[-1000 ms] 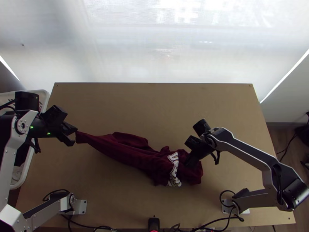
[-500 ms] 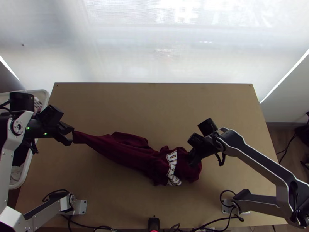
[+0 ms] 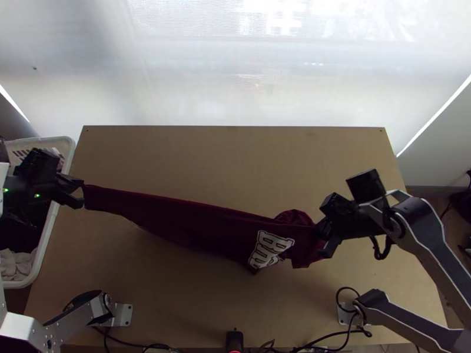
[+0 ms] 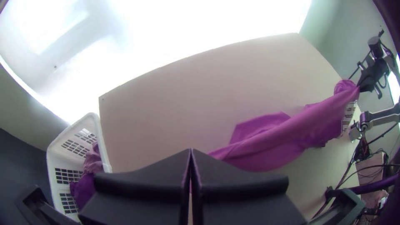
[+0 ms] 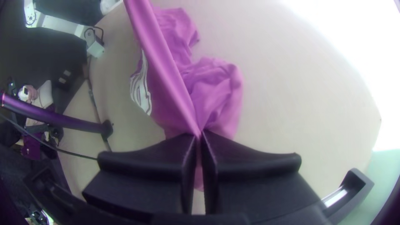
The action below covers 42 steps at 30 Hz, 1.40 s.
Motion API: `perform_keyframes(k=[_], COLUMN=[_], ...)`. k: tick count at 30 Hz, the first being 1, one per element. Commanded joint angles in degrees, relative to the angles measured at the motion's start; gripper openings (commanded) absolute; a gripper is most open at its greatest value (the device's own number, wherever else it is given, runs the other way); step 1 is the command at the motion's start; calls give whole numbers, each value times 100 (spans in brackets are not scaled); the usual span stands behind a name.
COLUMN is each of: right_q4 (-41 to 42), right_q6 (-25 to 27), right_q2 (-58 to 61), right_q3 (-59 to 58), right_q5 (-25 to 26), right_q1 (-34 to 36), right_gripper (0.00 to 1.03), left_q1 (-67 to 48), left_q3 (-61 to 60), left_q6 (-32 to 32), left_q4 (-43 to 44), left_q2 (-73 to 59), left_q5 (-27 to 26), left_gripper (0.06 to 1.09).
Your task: Fold the t-shirt
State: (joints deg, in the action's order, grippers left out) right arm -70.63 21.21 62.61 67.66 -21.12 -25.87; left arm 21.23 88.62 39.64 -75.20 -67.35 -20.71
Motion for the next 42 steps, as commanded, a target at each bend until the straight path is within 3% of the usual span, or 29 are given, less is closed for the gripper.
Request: perform_keyframes(k=[1,6,11,16,19,22,25,33,42], right_q4=[-979,-1146,-953,32,348,1192,1570,1623,1737], right_q6=[296,436,577,533,392,-21,-179,-355,-355], right_q2=[-302,-443,-390,-179,138,340,770,1930,2467], right_q3=[1144,951,-420,-1088,-1361,-1448,-1167,257,872], right_q5=[214,293,284,302,293,302,302,302,302], right_q1=[609,565,205,732,433,143,-15,-920,-1439], right_gripper=[3,3,3,3,3,3,3,3,3], left_q1=[1058,1533,1656,1656,1392,1085,830,179,-84], left_q3=[920,1404,1474,1386,1096,903,692,-29,-1075], left_q6=[0,167,281,413,457,448,457,387,396], left_q4=[-179,-329,-408,-399,-373,-364,-364,-329,32], left_q2=[-235,-349,-358,-472,-437,-402,-340,-120,258], left_q5=[-293,-443,-557,-583,-592,-583,-583,-583,-513], left_gripper=[9,9,9,9,9,9,9,9,9])
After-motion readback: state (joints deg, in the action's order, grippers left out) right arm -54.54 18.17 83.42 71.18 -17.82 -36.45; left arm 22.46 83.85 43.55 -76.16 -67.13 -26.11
